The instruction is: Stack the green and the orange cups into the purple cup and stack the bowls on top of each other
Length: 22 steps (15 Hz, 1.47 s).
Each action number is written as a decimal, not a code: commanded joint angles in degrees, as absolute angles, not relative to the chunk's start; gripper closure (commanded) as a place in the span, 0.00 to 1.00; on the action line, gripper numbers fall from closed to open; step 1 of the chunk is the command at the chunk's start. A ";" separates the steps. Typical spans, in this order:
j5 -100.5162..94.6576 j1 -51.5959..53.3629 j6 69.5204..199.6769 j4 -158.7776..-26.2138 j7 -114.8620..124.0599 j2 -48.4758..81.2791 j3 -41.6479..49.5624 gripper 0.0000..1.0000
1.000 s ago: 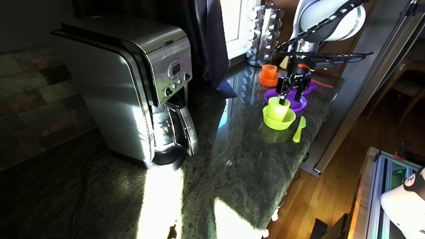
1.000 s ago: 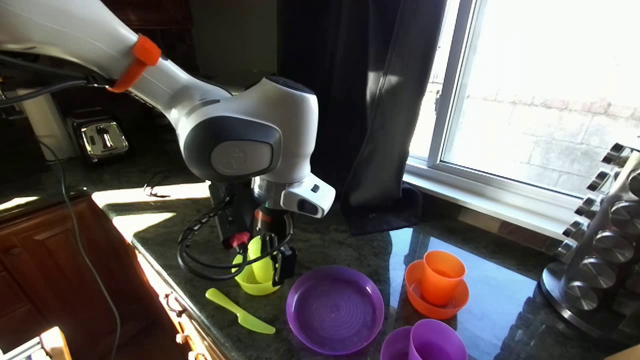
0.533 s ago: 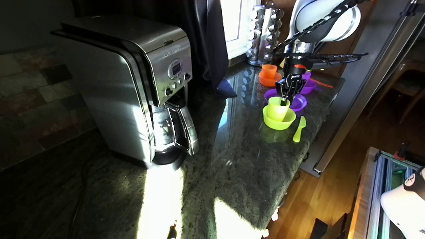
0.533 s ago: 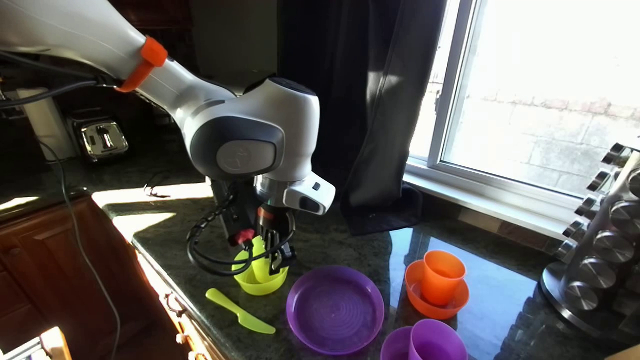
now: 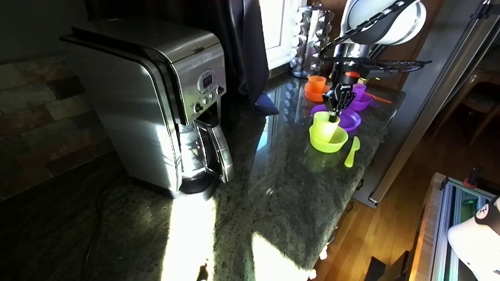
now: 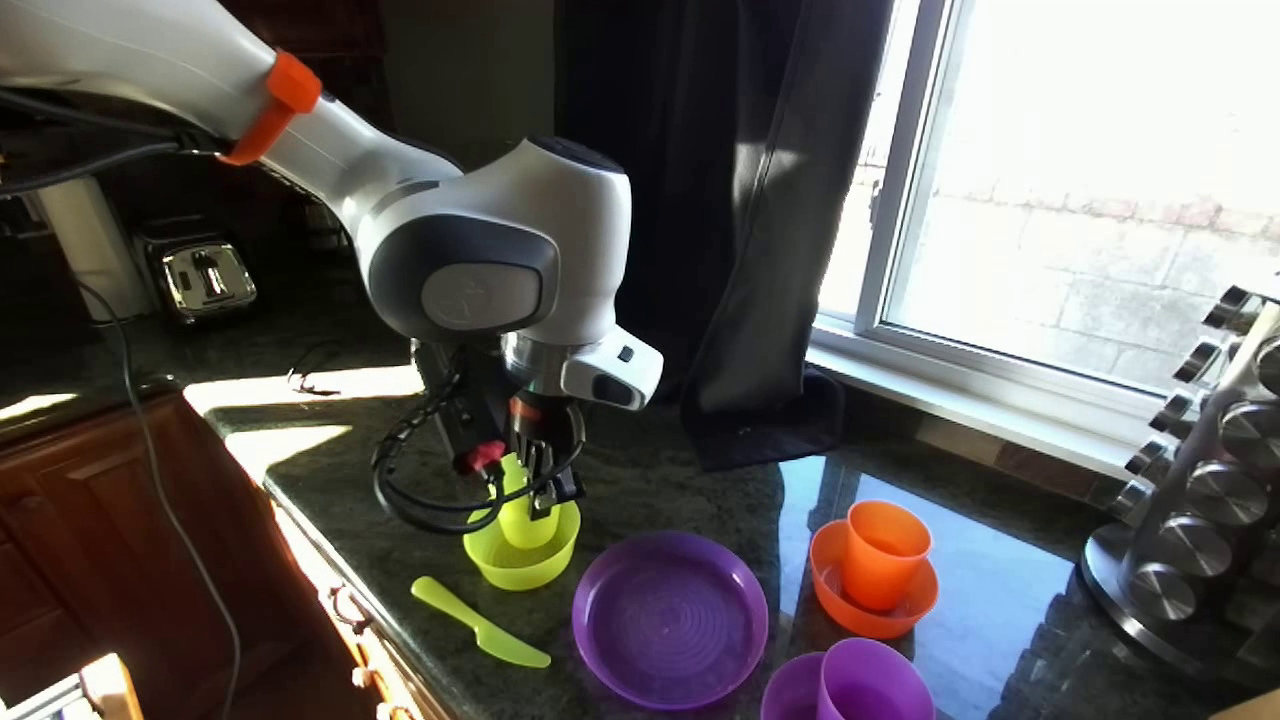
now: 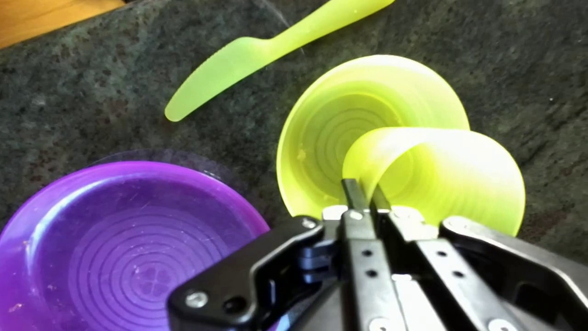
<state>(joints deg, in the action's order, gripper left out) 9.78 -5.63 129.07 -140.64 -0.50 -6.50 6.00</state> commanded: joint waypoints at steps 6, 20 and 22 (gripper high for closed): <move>9.94 -8.88 117.39 -140.33 -0.83 -22.29 9.87 0.99; 10.85 -12.83 117.13 -128.20 1.88 -17.95 14.27 0.99; 11.41 -13.89 116.74 -122.75 2.75 -13.37 16.36 0.99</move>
